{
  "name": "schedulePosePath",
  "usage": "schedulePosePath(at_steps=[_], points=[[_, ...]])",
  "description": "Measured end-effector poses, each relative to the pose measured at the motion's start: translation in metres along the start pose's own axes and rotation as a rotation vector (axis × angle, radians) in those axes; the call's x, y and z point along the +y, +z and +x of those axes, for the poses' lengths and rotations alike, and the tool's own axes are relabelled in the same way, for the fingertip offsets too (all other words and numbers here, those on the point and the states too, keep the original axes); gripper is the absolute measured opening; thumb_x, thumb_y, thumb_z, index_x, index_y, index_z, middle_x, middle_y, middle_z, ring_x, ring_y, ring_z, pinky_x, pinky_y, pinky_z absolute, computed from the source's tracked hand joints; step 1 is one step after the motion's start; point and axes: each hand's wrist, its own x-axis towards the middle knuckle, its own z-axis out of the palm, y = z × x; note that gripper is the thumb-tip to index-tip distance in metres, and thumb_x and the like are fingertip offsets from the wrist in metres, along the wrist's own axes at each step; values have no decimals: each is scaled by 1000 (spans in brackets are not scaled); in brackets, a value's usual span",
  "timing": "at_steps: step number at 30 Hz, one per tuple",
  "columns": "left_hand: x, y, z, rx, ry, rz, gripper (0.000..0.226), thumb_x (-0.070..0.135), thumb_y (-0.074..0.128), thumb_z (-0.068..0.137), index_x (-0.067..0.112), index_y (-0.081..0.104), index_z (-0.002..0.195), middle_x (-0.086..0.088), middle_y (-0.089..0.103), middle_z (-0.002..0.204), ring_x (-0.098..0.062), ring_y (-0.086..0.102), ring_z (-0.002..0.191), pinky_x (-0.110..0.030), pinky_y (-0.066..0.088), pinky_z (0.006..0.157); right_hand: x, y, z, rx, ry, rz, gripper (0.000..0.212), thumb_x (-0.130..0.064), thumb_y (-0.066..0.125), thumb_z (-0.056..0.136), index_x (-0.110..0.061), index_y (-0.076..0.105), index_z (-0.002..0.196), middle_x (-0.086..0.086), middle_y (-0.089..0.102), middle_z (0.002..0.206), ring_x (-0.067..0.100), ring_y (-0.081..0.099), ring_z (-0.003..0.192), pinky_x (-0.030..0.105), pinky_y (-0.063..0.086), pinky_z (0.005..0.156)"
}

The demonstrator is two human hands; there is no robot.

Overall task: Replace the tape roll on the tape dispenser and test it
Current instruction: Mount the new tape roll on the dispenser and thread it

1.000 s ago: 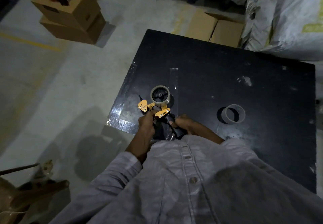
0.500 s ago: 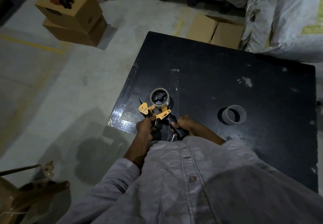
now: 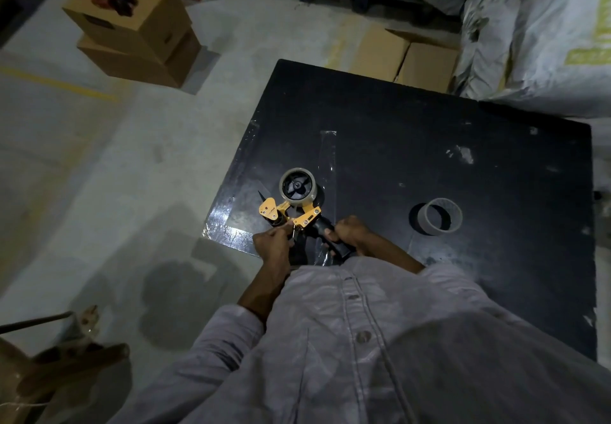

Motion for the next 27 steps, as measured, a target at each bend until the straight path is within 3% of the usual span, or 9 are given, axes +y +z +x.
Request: schedulePosePath(at_steps=[4, 7, 10, 12, 14, 19, 24, 27], points=[[-5, -7, -1, 26, -11, -20, 31, -5, 83, 93, -17, 78, 121, -37, 78, 121, -46, 80, 109, -70, 62, 102, -1, -2, -2, -2, -10, -5, 34, 4, 65, 107, 31, 63, 128, 47, 72, 126, 40, 69, 86, 51, 60, 71], [-14, -17, -1, 35, 9, 38, 27, -3, 82, 93, -14, 81, 118, -36, 79, 118, -51, 79, 112, -74, 62, 97, -1, -9, 1, 28, -5, 4, 27, 5, 65, 106, 30, 65, 117, 48, 70, 127, 40, 67, 89, 53, 59, 75], [-13, -22, -3, 35, 135, 141, 21, -7, 81, 92, -15, 83, 111, -37, 79, 116, -41, 78, 104, -64, 63, 103, -1, -11, 2, 20, -9, -12, 32, 3, 64, 107, 30, 65, 124, 47, 70, 129, 39, 66, 91, 54, 56, 84], [-13, -24, -2, 32, 238, 296, 17, -2, 81, 95, -10, 85, 109, -32, 70, 131, -41, 72, 120, -48, 58, 115, 0, -11, 1, 24, -16, -24, 32, 3, 64, 107, 30, 65, 125, 48, 70, 128, 40, 65, 91, 54, 56, 77], [-13, -26, -3, 56, 344, 492, 16, 6, 81, 99, -3, 88, 109, -27, 56, 135, -39, 64, 122, -37, 53, 112, 0, -11, 0, 27, -20, -15, 32, 4, 64, 107, 30, 65, 124, 49, 71, 126, 41, 66, 89, 52, 56, 73], [-20, -28, -5, 85, 462, 665, 16, 8, 78, 100, -2, 88, 108, -27, 50, 121, -43, 65, 106, -44, 55, 98, 1, -13, 0, 53, -42, -30, 34, 0, 65, 106, 30, 66, 123, 46, 73, 123, 37, 66, 89, 51, 56, 84], [-26, -35, -5, 92, 535, 753, 19, 8, 75, 101, 0, 88, 113, -30, 51, 122, -42, 61, 110, -42, 55, 97, 2, -12, 0, 50, -40, -1, 34, 0, 65, 106, 30, 66, 121, 40, 76, 105, 40, 67, 85, 52, 55, 80], [-37, -48, -5, 118, 510, 768, 20, 7, 75, 100, 0, 89, 112, -31, 51, 122, -41, 60, 114, -42, 54, 99, 2, -12, 1, 62, -38, 9, 33, -2, 66, 107, 27, 68, 122, 44, 76, 115, 41, 68, 86, 54, 56, 82]])
